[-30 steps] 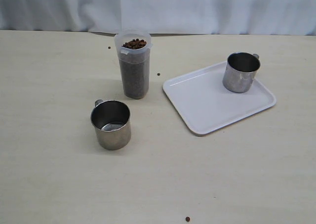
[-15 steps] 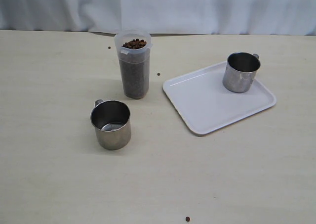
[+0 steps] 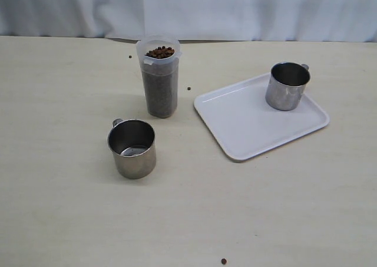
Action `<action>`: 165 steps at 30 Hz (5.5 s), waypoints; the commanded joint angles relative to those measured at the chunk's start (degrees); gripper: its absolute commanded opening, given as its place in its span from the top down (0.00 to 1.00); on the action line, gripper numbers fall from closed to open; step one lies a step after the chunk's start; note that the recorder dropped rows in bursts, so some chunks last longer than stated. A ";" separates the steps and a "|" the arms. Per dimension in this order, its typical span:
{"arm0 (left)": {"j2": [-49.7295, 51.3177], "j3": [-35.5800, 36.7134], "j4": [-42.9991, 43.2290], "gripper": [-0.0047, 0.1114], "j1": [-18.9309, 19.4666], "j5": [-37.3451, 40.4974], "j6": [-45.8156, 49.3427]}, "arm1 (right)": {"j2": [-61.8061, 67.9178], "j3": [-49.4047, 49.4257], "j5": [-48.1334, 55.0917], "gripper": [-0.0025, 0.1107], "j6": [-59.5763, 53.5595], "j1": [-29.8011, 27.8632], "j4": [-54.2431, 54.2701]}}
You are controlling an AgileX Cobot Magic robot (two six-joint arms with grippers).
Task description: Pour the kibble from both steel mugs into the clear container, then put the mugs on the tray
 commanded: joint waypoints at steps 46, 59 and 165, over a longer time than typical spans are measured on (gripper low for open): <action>103.53 -16.03 15.65 0.96 -7.84 -51.68 53.77 | -0.23 0.24 0.05 0.93 0.08 -0.47 0.07; 110.47 -19.54 16.57 0.53 -7.84 -58.76 58.49 | -0.23 0.24 0.05 0.93 0.08 -0.47 0.07; 131.11 -74.94 9.39 0.96 -45.80 -44.47 27.84 | -0.23 0.24 0.05 0.93 0.08 -0.47 0.07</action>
